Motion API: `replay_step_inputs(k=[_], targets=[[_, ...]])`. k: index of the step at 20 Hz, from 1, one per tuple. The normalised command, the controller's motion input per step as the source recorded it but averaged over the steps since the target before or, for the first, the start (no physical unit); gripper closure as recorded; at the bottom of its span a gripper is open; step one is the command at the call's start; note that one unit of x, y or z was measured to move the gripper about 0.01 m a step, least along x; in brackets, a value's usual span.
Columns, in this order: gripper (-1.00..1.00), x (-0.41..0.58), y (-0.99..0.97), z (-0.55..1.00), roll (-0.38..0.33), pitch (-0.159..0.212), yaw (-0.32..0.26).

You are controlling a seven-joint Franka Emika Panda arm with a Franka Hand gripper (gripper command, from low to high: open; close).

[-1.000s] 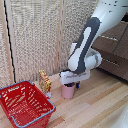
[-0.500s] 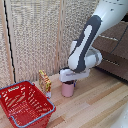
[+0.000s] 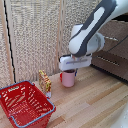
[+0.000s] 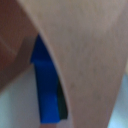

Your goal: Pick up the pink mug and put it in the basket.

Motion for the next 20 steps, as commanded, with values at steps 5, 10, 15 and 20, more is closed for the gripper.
replay_step_inputs(k=[5,10,15,20], targets=[[1.00,0.517,0.05,0.97,-0.038,0.092,0.016],[1.00,0.501,0.38,0.89,-0.088,0.078,0.022],[1.00,0.448,0.64,0.84,-0.082,0.045,0.020],[1.00,0.411,0.79,0.68,-0.040,0.006,0.000]])
